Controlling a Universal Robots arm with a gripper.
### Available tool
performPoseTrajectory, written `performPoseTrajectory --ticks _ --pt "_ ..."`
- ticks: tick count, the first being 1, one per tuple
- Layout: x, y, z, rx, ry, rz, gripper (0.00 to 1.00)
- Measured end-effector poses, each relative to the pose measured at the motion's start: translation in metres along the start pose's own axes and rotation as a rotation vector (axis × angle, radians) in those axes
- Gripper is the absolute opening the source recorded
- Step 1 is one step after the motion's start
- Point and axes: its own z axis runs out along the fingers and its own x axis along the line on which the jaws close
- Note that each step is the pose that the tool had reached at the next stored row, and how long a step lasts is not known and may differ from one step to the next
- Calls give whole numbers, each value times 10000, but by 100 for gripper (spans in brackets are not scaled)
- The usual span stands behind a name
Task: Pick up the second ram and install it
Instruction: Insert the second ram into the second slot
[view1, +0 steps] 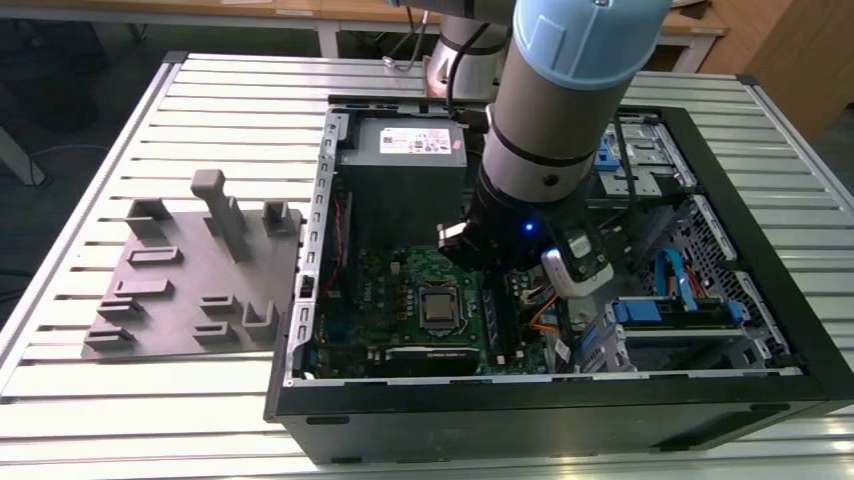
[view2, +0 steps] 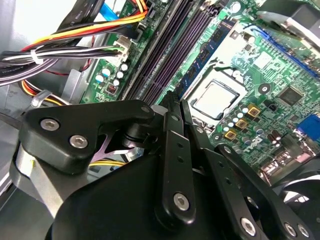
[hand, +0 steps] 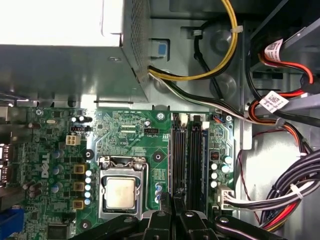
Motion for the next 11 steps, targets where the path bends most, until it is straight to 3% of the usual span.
performPoseTrajectory --ticks 11 --pt "0 9 52 1 0 0 13"
